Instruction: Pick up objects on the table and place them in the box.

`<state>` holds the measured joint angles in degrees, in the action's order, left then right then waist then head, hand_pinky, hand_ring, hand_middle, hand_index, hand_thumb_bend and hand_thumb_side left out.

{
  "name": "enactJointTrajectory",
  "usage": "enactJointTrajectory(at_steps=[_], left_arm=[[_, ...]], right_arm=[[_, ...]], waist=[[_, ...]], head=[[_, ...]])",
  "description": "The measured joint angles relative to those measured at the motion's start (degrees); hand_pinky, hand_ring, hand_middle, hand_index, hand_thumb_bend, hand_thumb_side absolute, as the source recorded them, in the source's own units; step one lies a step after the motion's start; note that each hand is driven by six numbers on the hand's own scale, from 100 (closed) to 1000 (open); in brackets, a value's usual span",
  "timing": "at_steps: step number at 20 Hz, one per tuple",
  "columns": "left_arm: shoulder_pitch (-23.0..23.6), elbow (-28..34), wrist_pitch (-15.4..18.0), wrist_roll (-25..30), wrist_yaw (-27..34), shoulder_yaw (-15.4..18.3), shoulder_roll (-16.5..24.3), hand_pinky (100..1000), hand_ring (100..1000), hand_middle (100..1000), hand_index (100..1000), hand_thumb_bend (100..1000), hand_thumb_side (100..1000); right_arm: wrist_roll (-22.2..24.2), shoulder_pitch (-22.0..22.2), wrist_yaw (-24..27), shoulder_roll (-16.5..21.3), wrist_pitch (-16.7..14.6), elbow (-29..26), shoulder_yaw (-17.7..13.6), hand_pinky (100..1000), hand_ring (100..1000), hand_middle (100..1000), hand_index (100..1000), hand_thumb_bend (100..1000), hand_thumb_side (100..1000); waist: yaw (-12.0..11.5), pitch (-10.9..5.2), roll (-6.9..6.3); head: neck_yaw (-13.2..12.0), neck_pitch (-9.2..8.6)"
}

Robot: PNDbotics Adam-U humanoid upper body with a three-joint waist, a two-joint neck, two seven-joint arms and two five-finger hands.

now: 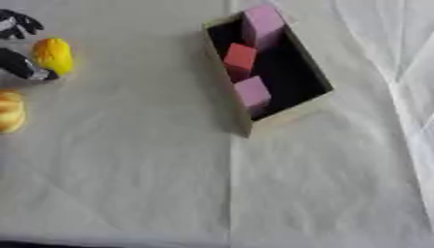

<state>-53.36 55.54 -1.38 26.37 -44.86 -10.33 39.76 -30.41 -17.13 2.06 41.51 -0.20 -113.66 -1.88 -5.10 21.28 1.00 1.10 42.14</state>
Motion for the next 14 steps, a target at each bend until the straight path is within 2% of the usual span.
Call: enactJointTrajectory(at_steps=[1,6,8,10,11,14], left_arm=[[-0.02,-0.17,-0.04,-0.12,0.0,0.02,-0.01,809,786,773,893,555,293],[-0.04,-0.49,-0.1,-0.79,0.96,0.1,-0.55,783,741,697,812,388,289],[-0.04,-0.49,-0.04,-1.04,1.98,0.11,-0.71,776,724,677,761,306,257],[-0.04,-0.43,-0.02,-1.16,2.99,0.1,-0.83,772,715,664,749,283,244],[-0.04,-0.4,-0.02,-1.16,3.35,0.09,-0.91,769,709,656,716,224,201],[-0.04,-0.37,0.04,-0.95,4.01,-0.06,-0.92,761,695,637,677,148,138]], right_arm=[[-0.03,0.0,-0.02,-0.03,0.03,0.0,0.0,873,736,764,848,100,808],[-0.16,0.0,-0.38,-0.43,0.16,0.0,0.11,873,734,762,848,100,806],[-0.31,0.02,-0.45,-0.46,0.32,0.0,0.11,873,733,761,847,100,806],[-0.42,0.05,-0.52,-0.49,0.45,0.0,0.11,873,733,761,847,100,812],[-0.51,0.06,-0.65,-0.5,0.54,0.0,0.11,873,732,760,847,100,804],[-0.71,0.22,-1.01,-0.57,0.74,0.0,0.11,873,731,760,846,100,802]], waist=[[0.05,0.09,0.07],[0.07,0.4,0.1],[0.07,0.5,0.1],[0.08,0.54,0.1],[0.08,0.55,0.1],[0.09,0.56,0.1]], head=[[-0.03,-0.08],[-0.2,-0.11],[-0.24,-0.11],[-0.24,-0.11],[-0.24,-0.11],[-0.23,-0.1]])
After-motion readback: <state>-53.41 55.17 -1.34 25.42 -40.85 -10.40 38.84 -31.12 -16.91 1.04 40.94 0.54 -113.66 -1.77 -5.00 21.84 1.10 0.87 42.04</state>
